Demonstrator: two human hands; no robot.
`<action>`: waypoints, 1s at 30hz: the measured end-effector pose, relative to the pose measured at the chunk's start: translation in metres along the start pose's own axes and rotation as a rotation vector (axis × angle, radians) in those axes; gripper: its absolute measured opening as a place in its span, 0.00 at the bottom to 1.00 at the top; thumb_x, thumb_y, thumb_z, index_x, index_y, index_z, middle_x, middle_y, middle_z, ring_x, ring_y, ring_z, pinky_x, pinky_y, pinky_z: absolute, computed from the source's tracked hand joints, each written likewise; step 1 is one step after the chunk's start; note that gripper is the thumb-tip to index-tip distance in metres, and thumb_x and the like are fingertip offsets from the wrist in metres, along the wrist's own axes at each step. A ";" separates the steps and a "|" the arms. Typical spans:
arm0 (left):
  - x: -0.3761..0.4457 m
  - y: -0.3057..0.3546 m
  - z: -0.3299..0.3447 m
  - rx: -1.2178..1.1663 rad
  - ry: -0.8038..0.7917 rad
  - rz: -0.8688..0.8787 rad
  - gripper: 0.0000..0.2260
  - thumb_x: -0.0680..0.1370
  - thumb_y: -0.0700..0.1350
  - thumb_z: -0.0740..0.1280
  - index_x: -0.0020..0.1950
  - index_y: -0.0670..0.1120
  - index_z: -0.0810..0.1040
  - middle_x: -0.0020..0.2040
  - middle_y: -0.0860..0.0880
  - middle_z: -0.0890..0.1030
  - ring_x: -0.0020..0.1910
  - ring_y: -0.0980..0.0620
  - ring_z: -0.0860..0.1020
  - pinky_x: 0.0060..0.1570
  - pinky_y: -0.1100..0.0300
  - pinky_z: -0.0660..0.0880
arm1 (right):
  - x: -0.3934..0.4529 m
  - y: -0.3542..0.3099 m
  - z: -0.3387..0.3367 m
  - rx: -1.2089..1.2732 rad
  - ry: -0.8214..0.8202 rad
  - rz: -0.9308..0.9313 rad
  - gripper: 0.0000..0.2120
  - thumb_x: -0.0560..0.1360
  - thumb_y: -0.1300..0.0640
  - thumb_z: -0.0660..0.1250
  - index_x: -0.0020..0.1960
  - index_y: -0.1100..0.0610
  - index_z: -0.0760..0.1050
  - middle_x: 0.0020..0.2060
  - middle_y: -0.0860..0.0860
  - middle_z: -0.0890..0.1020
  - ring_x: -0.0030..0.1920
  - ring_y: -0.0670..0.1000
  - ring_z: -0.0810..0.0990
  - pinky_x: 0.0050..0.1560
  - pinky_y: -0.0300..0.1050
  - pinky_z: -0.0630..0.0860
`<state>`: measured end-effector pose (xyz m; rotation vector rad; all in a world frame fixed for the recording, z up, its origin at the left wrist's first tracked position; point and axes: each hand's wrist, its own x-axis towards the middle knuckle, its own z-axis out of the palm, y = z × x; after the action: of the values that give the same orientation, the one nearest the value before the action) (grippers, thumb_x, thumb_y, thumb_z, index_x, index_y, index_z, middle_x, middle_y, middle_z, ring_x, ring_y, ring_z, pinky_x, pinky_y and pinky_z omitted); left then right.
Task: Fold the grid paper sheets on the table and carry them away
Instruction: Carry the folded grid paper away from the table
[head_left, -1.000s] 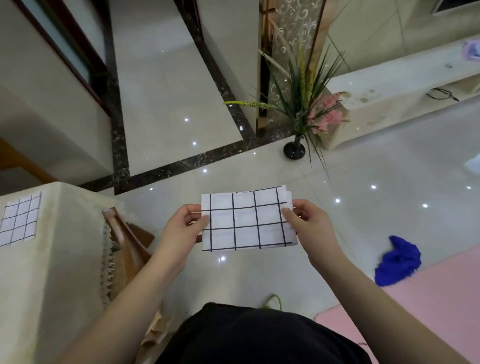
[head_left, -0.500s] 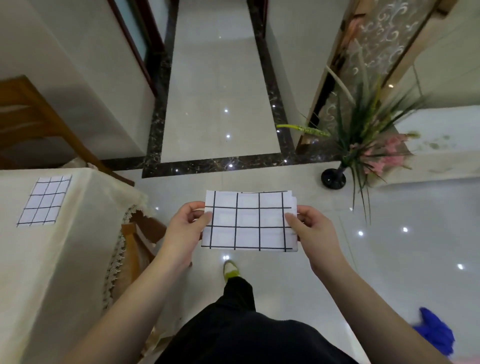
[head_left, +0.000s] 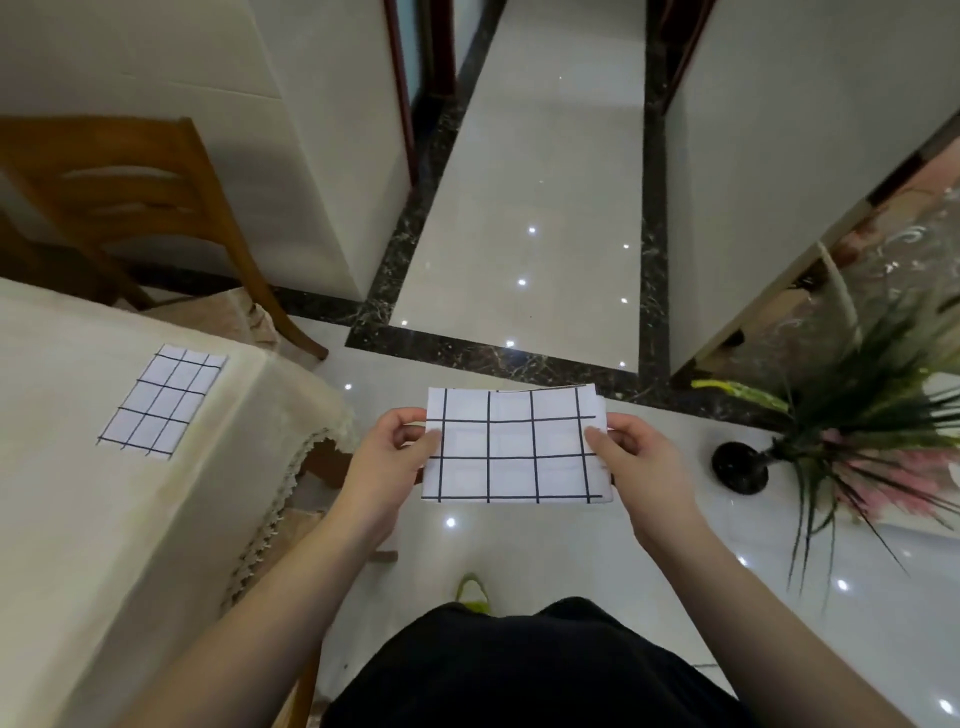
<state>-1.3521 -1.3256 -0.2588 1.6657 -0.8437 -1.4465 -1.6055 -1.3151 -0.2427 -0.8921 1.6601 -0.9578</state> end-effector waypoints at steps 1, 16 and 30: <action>0.008 0.003 -0.002 -0.007 0.010 -0.008 0.11 0.77 0.43 0.70 0.59 0.50 0.76 0.52 0.42 0.81 0.49 0.43 0.83 0.50 0.48 0.81 | 0.010 -0.005 0.004 -0.004 -0.015 0.000 0.05 0.77 0.56 0.68 0.50 0.49 0.82 0.44 0.51 0.86 0.47 0.56 0.85 0.54 0.62 0.80; 0.132 0.063 0.001 -0.121 0.296 -0.037 0.09 0.77 0.39 0.69 0.57 0.44 0.78 0.48 0.40 0.82 0.41 0.46 0.83 0.42 0.51 0.80 | 0.199 -0.086 0.067 -0.068 -0.313 -0.079 0.05 0.76 0.59 0.70 0.50 0.51 0.81 0.43 0.50 0.85 0.44 0.48 0.84 0.44 0.41 0.80; 0.185 0.089 -0.058 -0.396 0.633 -0.057 0.10 0.78 0.40 0.69 0.59 0.43 0.76 0.45 0.43 0.80 0.43 0.47 0.80 0.38 0.56 0.78 | 0.300 -0.145 0.192 -0.195 -0.693 -0.006 0.07 0.78 0.59 0.68 0.55 0.53 0.80 0.46 0.51 0.86 0.49 0.54 0.85 0.52 0.54 0.81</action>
<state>-1.2691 -1.5219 -0.2678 1.6882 -0.1468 -0.9400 -1.4778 -1.6776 -0.2667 -1.1938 1.1554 -0.4103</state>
